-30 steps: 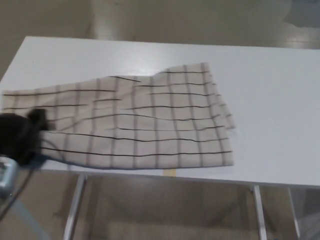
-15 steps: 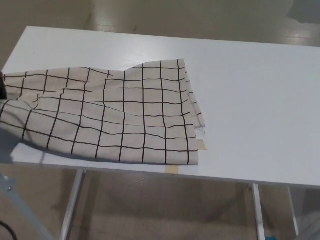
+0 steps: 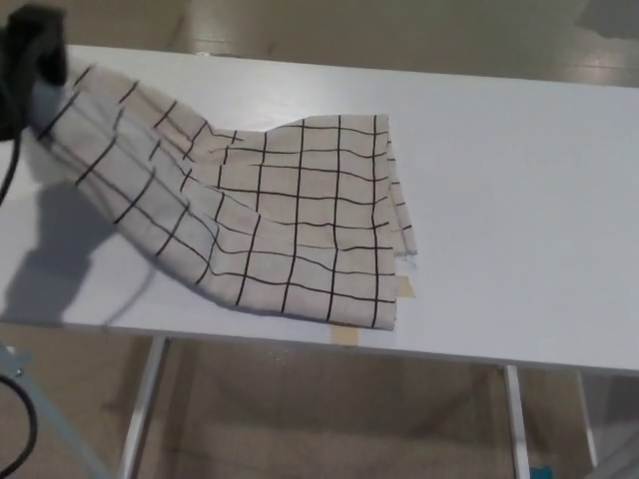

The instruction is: Use the left hand to fold a white towel with checkered patterns in half.

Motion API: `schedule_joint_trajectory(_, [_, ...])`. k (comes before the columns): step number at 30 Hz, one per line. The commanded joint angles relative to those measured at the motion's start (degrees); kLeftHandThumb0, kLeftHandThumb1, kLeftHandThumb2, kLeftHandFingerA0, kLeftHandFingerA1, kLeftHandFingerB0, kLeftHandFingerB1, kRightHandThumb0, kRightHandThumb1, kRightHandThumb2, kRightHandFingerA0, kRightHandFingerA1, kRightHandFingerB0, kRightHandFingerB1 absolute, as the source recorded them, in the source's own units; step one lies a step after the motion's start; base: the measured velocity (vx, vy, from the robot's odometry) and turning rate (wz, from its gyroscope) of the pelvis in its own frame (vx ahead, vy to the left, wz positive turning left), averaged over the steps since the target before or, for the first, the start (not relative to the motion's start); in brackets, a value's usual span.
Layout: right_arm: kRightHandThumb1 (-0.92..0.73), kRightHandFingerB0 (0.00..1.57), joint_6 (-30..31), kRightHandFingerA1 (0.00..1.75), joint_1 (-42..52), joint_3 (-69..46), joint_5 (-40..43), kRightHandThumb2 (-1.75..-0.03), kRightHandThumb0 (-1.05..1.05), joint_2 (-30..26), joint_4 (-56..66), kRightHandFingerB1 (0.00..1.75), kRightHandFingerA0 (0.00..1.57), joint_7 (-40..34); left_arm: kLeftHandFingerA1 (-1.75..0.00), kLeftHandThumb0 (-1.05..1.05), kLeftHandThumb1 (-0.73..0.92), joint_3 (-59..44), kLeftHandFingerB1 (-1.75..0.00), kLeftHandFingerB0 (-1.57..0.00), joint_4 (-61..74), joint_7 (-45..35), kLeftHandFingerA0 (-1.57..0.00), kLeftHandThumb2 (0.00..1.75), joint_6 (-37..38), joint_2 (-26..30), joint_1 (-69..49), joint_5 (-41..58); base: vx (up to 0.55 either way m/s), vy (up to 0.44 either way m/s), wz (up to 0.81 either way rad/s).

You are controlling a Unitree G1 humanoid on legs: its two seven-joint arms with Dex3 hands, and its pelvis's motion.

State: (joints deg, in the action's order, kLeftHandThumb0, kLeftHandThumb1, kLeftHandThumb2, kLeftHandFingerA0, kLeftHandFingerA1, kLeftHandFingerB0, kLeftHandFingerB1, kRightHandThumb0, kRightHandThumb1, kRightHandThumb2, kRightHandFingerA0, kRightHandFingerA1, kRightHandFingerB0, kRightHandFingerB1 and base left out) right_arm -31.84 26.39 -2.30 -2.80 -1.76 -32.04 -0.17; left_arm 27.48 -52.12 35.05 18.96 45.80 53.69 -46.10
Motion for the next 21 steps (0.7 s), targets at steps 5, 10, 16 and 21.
schedule_joint_trajectory(5, [-0.77, 0.34, -4.24, 0.46, 1.73, 1.33, -4.37, -0.63, -0.35, -1.59, -2.33, 0.45, 0.38, -2.83, -1.75, -0.28, 0.53, 10.39, -1.47, -0.82, 18.62, 3.78, -0.83, 0.55, -2.50, -2.05, -2.55, -18.35, 0.00, 0.000, 0.00])
schedule_joint_trajectory(10, [-0.77, 0.35, -5.62, 0.50, 1.82, 1.79, -4.98, -0.62, -0.34, -1.66, -3.03, 0.46, 0.40, -3.50, -1.75, -0.25, 0.54, 21.46, -1.35, -0.91, 17.86, 7.23, -0.91, 0.57, -1.71, -5.12, -2.25, -28.22, 0.00, 0.000, 0.00])
schedule_joint_trajectory(16, [-0.77, 0.36, -6.73, 0.51, 1.70, 2.24, -5.85, -0.62, -0.33, -1.51, -3.97, 0.47, 0.39, -4.50, -1.71, -0.26, 0.53, 30.32, -1.22, -0.97, 19.23, 2.44, -0.92, 0.57, -1.14, -9.02, -4.00, -32.62, 0.00, 0.000, 0.00])
schedule_joint_trajectory(21, [-0.77, 0.38, -8.24, 0.55, 1.60, 2.51, -6.07, -0.62, -0.34, -2.07, -5.06, 0.48, 0.40, -4.11, -1.34, -0.29, 0.54, 37.04, -0.59, -0.86, 15.20, -3.42, -0.78, 0.58, 1.88, -16.13, -6.12, -31.19, 0.00, 0.000, 0.00])
